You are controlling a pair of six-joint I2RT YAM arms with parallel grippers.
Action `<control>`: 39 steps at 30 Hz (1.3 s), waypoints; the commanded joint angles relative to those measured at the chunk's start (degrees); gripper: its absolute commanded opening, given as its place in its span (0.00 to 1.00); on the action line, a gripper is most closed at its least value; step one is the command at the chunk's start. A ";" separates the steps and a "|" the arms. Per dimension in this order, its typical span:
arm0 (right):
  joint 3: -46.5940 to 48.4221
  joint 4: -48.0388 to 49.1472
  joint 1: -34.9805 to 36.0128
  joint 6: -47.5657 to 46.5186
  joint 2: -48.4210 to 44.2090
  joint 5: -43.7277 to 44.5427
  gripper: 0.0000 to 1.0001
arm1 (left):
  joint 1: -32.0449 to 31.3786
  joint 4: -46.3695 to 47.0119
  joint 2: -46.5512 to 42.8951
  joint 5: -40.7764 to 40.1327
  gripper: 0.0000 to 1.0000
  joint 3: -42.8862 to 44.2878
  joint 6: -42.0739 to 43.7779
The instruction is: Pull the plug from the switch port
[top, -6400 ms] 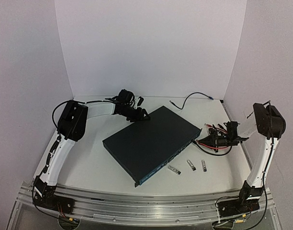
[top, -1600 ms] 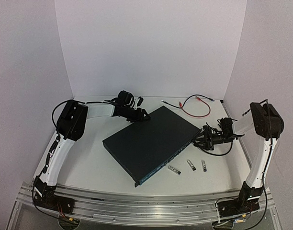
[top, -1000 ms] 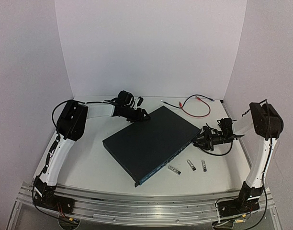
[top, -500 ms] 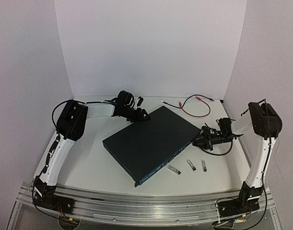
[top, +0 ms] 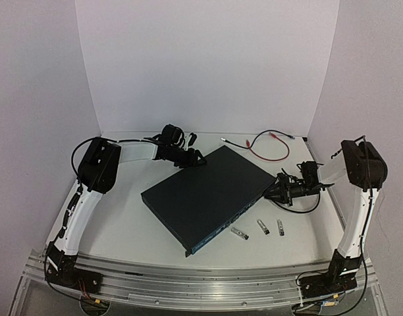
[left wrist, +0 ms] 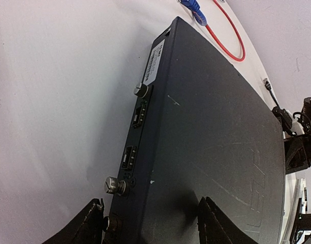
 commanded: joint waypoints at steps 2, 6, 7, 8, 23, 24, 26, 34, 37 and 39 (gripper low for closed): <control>2.09 0.63 2.50 0.95 2.42 3.13 0.14 | 0.22 -12.37 4.20 -4.57 0.62 -1.87 1.14; 2.02 0.65 2.73 1.54 2.76 3.00 0.03 | 0.20 -12.59 4.36 -4.53 0.62 -1.82 1.14; 1.85 0.61 2.73 1.59 2.78 3.01 0.00 | 0.22 -12.63 4.41 -4.51 0.62 -1.79 1.14; 1.73 0.60 2.73 1.58 2.85 3.02 0.00 | 0.22 -12.64 4.39 -4.52 0.62 -1.82 1.14; -4.00 2.13 1.04 -1.69 0.80 2.97 0.00 | 0.22 -12.48 4.53 -5.98 0.62 -2.49 0.02; -4.58 2.22 0.59 -1.77 0.60 2.41 0.00 | 0.22 -12.44 4.54 -6.05 0.62 -2.53 -0.03; -5.41 2.54 0.27 -2.15 0.22 1.76 0.00 | 0.22 -12.53 4.65 -6.31 0.62 -2.55 -0.13; -10.22 4.94 0.03 -4.27 -4.54 0.96 0.00 | 0.29 -13.08 5.87 -6.56 0.63 -1.39 -0.74; -11.54 5.17 -1.66 -3.23 -4.56 1.15 0.00 | 0.30 -13.13 5.97 -6.46 0.62 -1.28 -0.88; -12.33 5.67 -2.00 -2.83 -4.72 1.02 0.00 | 0.31 -13.25 6.01 -6.41 0.63 -1.37 -0.83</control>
